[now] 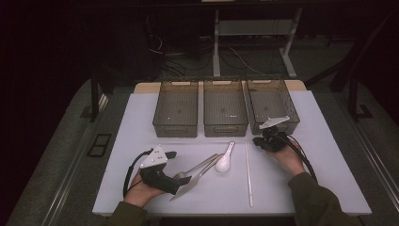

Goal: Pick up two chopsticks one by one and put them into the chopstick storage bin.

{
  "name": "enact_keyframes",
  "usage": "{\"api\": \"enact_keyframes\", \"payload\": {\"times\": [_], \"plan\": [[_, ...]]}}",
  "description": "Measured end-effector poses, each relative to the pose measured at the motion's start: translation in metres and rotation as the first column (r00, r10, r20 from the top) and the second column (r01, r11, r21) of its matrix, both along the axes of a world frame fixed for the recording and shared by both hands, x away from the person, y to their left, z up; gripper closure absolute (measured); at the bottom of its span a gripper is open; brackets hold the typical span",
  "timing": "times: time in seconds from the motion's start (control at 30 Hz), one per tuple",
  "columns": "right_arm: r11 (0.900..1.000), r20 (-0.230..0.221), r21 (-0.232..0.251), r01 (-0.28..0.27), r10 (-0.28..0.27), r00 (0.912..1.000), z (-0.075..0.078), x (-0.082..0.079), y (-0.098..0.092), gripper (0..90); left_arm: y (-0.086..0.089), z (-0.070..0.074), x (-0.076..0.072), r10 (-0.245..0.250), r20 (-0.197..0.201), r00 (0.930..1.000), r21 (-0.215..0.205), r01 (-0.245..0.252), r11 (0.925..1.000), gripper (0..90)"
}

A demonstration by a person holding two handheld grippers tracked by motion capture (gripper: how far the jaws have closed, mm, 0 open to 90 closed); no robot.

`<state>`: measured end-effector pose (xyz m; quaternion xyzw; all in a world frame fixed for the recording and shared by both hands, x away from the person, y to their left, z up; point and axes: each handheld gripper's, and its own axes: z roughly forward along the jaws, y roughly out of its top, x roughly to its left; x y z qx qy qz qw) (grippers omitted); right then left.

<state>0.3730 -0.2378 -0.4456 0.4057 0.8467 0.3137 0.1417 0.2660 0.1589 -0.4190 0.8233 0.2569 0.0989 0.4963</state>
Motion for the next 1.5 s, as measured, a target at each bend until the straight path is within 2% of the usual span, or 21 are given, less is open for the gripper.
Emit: {"api": "enact_keyframes", "payload": {"times": [0.07,0.1,0.13,0.27,0.33,0.37,0.4,0.43,0.5,0.53,0.67,0.77,0.83,0.9,1.1,1.23,1.4,1.5], "plan": [[0.999,0.008,0.035,-0.003,0.003,1.0,0.004,-0.003,-0.006,78.2,0.0,0.0,0.0,-0.001,0.0,1.0,0.001,0.001,1.0,0.0],[0.999,0.008,0.035,-0.003,0.003,1.0,0.004,-0.003,-0.006,78.2,0.0,0.0,0.0,-0.001,0.001,1.0,0.0,0.001,1.0,0.0],[0.998,-0.021,0.06,-0.006,0.008,0.9997,0.013,-0.007,-0.014,69.5,0.0,0.0,0.0,0.0,0.001,1.0,0.0,0.0,1.0,0.0],[0.998,-0.034,0.066,0.0,0.002,0.9994,0.02,-0.023,-0.028,64.2,0.001,0.0,0.0,-0.003,-0.001,1.0,0.0,0.003,1.0,0.0],[0.999,-0.026,0.053,-0.003,0.004,0.9997,0.021,-0.035,-0.038,64.4,0.0,0.0,0.0,-0.004,-0.003,1.0,0.003,0.004,1.0,0.0],[0.999,-0.027,0.046,-0.005,0.006,0.9996,0.021,-0.048,-0.046,65.0,0.0,0.0,0.0,-0.006,-0.004,1.0,0.005,0.006,1.0,0.0],[0.999,-0.027,0.046,-0.005,0.006,0.9996,0.021,-0.048,-0.046,65.0,0.0,0.0,-0.001,-0.006,-0.004,1.0,0.008,0.006,0.9999,0.0],[0.999,-0.023,0.033,-0.01,0.011,0.9997,0.021,-0.061,-0.054,66.9,0.0,0.0,-0.001,-0.006,-0.003,1.0,0.005,0.006,1.0,0.0],[0.999,-0.028,0.037,-0.001,0.002,0.9996,0.02,-0.074,-0.063,68.8,0.0,0.0,-0.001,-0.006,-0.004,1.0,0.007,0.006,1.0,0.0],[0.999,-0.028,0.037,-0.001,0.002,0.9996,0.02,-0.074,-0.063,68.8,-0.001,0.0,-0.001,-0.006,-0.004,1.0,0.007,0.006,1.0,0.0],[1.0,-0.049,0.028,0.013,-0.012,0.9987,0.014,-0.092,-0.078,77.3,-0.001,0.0,-0.001,-0.007,-0.004,1.0,0.008,0.007,0.9999,0.0],[1.0,-0.051,0.014,0.01,-0.009,0.9987,0.011,-0.095,-0.079,79.3,-0.002,-0.001,-0.001,-0.006,-0.006,1.0,0.012,0.006,0.9999,0.0],[1.0,-0.058,-0.026,0.006,-0.007,0.9983,0.007,-0.096,-0.077,83.2,-0.001,0.0,-0.001,-0.005,-0.003,1.0,0.012,0.005,0.9999,0.0],[0.999,-0.065,-0.035,0.009,-0.012,0.9978,0.005,-0.096,-0.077,83.3,-0.001,0.0,-0.001,-0.006,-0.001,1.0,0.013,0.006,0.9999,0.0],[0.999,-0.071,-0.018,0.041,-0.042,0.9966,0.004,-0.098,-0.076,84.1,-0.002,-0.001,-0.001,-0.006,-0.006,1.0,0.011,0.006,0.9999,0.0],[0.999,-0.071,-0.016,0.035,-0.036,0.9968,0.004,-0.098,-0.077,84.8,-0.001,0.0,-0.001,-0.005,-0.003,1.0,0.01,0.005,0.9999,0.0],[0.999,-0.094,0.007,0.046,-0.045,0.9945,0.006,-0.095,-0.081,84.8,0.0,0.0,-0.001,-0.002,-0.005,1.0,0.008,0.003,1.0,0.0],[0.999,-0.084,0.011,0.046,-0.045,0.9955,0.008,-0.095,-0.083,84.9,0.001,0.0,-0.001,-0.001,-0.004,1.0,0.005,0.001,1.0,0.0]]}}
